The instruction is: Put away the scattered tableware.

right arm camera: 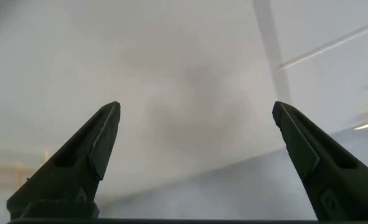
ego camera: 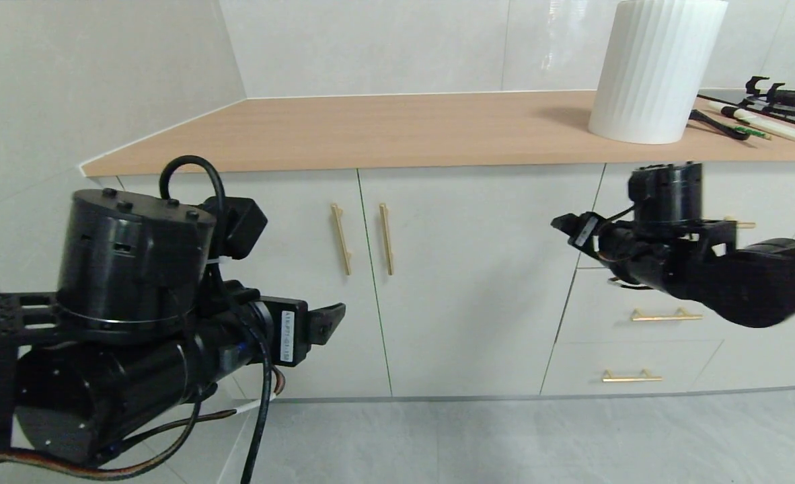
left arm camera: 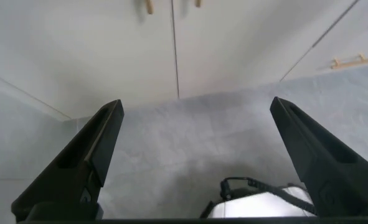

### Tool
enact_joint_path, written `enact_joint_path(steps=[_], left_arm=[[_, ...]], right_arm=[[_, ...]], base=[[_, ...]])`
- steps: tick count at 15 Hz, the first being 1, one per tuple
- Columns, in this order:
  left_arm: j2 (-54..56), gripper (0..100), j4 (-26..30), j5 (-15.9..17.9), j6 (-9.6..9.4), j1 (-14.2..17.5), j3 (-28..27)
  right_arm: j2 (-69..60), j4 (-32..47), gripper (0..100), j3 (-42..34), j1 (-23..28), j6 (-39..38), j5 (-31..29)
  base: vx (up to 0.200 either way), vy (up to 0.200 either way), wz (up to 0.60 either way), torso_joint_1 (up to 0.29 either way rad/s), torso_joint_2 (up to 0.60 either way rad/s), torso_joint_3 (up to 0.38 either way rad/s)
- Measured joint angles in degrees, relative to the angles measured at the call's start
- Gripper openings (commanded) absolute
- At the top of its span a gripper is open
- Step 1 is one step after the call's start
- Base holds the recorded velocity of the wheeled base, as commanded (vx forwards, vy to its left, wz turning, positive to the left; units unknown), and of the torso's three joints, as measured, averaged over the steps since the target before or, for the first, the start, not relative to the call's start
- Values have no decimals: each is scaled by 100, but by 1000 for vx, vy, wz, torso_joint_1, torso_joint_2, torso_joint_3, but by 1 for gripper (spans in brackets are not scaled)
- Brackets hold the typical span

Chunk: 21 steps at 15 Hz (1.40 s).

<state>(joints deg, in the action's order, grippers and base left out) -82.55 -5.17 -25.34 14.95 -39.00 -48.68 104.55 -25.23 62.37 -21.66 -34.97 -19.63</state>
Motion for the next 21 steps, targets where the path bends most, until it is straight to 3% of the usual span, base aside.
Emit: enact_joint_path(steps=[3, 5, 7, 9, 11, 13, 16, 18, 21], left_arm=[[803, 100, 2, -174, -23, 226, 389], [1534, 100, 13, -418, -195, 319, 822], [2421, 100, 24, -678, -589, 449, 1335], [3402, 100, 79, -802, -1104, 669, 1831], [4467, 100, 293, -857, -1627, 1042, 2332], [5458, 100, 512, -835, -1959, 1582, 2793], [6815, 100, 766, -802, -2141, 2643, 3254], [7339, 100, 840, -919, -2019, 3289, 3471], [7917, 100, 831, -919, -2069, 3834, 3802]], right_arm=[[-1641, -150, 100, -1349, -13, 1035, 20], [-2876, -208, 100, -2164, 59, 1604, 20], [-4217, -112, 100, -2896, 284, 2203, 23], [-5535, 378, 100, -3371, 649, 2583, 20], [-6874, 1164, 100, -3629, 965, 2945, 17], [-8124, 2055, 100, -3768, 1161, 3310, -16], [-9381, 2836, 100, -3883, 1558, 3721, -355], [-9874, 2928, 100, -4123, 2007, 3858, -271], [-10301, 2722, 100, -4774, 2182, 3777, -596]], base=[[0, 0, 0, 0, 0, 0], [0, 0, 0, 0, 0, 0], [0, 0, 0, 0, 0, 0], [0, 0, 0, 0, 0, 0], [0, 0, 0, 0, 0, 0], [0, 0, 0, 0, 0, 0], [0, 0, 0, 0, 0, 0], [0, 0, 0, 0, 0, 0], [0, 0, 0, 0, 0, 0]])
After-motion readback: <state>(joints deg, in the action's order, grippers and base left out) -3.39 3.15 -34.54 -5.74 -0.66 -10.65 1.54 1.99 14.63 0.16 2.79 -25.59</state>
